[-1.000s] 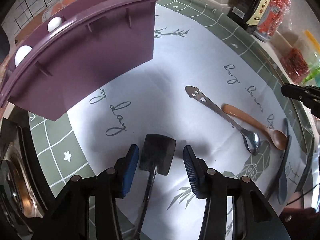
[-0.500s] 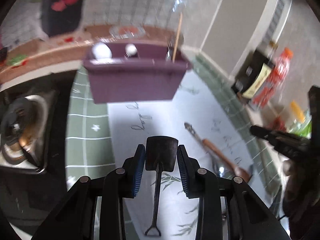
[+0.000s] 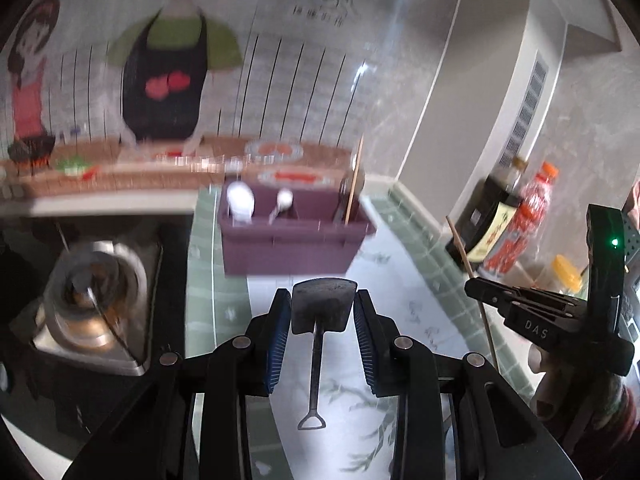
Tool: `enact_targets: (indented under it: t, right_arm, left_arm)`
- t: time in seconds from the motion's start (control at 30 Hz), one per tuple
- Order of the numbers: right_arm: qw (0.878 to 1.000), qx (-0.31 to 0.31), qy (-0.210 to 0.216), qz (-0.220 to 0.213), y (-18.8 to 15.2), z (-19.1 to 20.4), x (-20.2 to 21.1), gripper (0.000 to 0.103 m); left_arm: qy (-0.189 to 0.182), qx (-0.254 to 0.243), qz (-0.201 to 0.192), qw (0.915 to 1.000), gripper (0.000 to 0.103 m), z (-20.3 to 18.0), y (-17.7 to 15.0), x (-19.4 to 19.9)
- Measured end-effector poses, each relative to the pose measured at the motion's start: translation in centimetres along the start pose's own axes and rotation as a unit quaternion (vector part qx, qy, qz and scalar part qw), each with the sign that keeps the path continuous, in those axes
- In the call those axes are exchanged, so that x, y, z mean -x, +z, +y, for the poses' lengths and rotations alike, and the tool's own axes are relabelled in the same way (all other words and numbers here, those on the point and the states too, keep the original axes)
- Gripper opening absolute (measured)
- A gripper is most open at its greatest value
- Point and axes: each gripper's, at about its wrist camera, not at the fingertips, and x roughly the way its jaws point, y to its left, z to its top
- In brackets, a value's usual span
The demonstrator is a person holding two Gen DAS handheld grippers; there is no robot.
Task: Organize utensils
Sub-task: 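Carry the spatula and chopstick over the purple caddy and open both tools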
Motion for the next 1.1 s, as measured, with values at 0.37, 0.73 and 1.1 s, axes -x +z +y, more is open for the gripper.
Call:
enact_targets:
  t: [0.37,0.73,1.1]
  right_arm:
    - [0.984,0.013,0.043,-0.175,13.3,1.8,4.8,0.005]
    - [0.977,0.005,0.069,-0.202,18.1,3.3,-3.4,0.005]
    - [0.984,0.002,0.073,-0.164,16.2,3.8,-12.7,0.005]
  left_arm:
    - [0.008,-0.027,-0.145,0.989,0.033,-0.5,13.1,3.8]
    - [0.032,0.026,-0.115,0.9926,0.033,3.9,16.3,-5.9]
    - [0.055,0.051,-0.067,0.995,0.033,6.8,13.3,-13.0]
